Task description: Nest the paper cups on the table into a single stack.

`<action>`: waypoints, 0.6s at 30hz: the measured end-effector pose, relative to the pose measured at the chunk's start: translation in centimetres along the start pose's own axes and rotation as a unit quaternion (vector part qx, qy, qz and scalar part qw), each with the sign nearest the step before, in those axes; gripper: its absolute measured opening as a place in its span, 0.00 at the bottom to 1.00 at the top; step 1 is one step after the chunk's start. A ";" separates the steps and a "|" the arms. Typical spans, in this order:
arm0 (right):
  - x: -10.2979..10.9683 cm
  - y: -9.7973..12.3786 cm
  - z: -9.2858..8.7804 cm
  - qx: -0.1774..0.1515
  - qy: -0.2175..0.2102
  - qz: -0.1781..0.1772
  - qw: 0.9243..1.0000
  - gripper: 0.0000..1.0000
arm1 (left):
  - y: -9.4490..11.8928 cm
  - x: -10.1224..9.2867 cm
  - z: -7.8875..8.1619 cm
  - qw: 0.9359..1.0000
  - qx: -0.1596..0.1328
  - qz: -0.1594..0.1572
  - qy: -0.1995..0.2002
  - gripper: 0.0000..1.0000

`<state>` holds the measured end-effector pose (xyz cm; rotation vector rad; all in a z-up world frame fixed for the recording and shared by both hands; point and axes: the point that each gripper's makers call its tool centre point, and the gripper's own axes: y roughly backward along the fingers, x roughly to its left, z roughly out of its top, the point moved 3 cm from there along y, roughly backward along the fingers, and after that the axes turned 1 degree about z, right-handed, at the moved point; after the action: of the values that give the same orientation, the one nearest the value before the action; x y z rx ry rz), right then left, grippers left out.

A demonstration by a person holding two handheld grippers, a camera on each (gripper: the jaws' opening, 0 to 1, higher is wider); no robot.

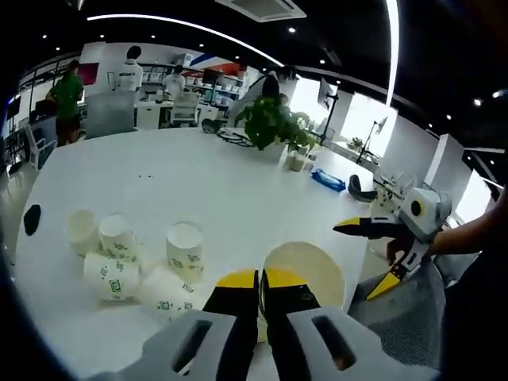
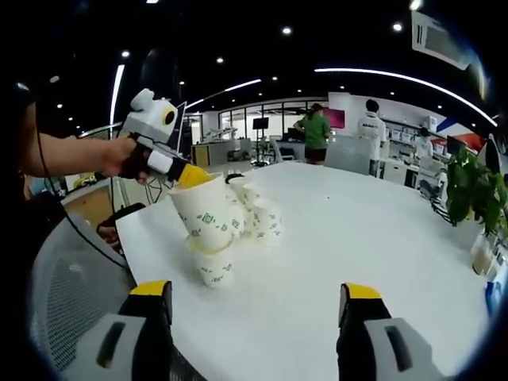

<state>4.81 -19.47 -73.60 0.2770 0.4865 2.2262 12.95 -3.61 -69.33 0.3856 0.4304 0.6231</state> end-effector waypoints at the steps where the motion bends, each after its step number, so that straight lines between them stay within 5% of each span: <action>1: 0.0 0.0 0.0 0.001 0.000 0.000 1.000 0.87 | -0.1 0.1 -0.1 1.000 0.000 0.002 -0.003 0.00; 18: 0.4 -0.2 -0.3 0.011 0.002 0.010 1.000 0.84 | -1.1 0.8 -2.5 1.000 0.012 0.014 -0.019 0.01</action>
<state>4.57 -19.11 -73.91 0.2894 0.5133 2.2419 12.84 -3.41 -72.17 0.4258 0.3973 0.6385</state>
